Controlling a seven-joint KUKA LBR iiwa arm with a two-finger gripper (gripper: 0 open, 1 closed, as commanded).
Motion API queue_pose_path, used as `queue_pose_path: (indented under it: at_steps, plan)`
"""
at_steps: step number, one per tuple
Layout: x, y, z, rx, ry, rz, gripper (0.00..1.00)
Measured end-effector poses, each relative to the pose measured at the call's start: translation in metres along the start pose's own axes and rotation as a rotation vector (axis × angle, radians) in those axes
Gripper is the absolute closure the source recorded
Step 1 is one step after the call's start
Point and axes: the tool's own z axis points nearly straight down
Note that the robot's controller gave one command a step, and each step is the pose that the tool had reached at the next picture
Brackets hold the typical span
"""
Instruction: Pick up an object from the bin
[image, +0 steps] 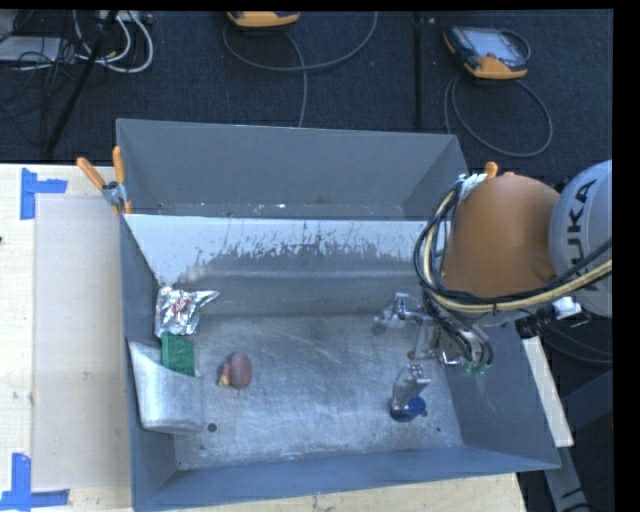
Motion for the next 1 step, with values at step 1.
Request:
queue_pose_path:
  at_steps: [1]
  plan:
    - [0.0174, -0.0594, 0.1155, -0.001, -0.005, -0.056, 0.0]
